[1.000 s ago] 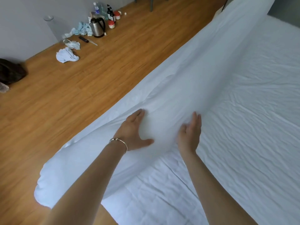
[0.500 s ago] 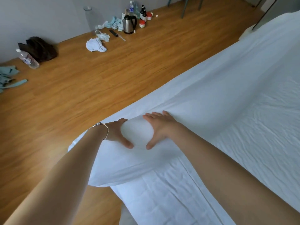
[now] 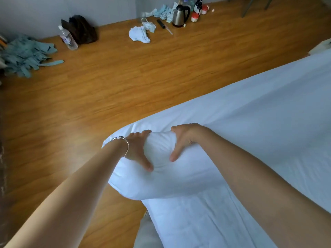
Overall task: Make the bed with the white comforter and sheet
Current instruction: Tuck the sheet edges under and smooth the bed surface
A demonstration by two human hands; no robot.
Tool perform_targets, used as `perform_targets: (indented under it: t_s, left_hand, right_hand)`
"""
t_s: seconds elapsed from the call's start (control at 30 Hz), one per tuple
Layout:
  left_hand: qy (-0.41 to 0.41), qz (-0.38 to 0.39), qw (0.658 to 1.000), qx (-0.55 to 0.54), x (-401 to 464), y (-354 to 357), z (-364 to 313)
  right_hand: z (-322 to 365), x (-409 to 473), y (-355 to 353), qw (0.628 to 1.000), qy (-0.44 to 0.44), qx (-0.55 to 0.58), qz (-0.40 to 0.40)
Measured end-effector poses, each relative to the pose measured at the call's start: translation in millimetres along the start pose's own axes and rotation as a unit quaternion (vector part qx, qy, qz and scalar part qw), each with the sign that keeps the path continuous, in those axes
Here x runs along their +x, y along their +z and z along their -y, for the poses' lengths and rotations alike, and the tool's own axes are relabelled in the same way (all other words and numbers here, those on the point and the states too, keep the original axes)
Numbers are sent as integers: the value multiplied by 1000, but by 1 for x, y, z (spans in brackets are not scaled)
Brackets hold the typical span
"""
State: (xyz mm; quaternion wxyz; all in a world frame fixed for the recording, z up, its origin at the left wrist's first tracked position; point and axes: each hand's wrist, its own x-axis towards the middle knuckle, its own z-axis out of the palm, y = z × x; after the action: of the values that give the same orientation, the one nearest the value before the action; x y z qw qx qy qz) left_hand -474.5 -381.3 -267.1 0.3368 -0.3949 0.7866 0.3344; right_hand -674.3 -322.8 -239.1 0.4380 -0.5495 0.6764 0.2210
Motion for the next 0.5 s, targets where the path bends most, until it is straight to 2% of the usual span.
perform_targets:
  t_s: [0.1, 0.23, 0.37, 0.5]
  left_hand:
    - [28, -154, 986, 56, -15, 44, -8]
    - [35, -307, 950, 55, -34, 103, -17]
    - [56, -451, 889, 60, -51, 163, -33]
    - [90, -550, 830, 32, -72, 228, -55]
  right_hand:
    - [-4, -14, 38, 990, -16, -75, -121]
    - [-11, -35, 94, 961, -34, -111, -249]
    - [-22, -57, 154, 911, -24, -153, -382]
    - [-36, -82, 220, 854, -45, -121, -504]
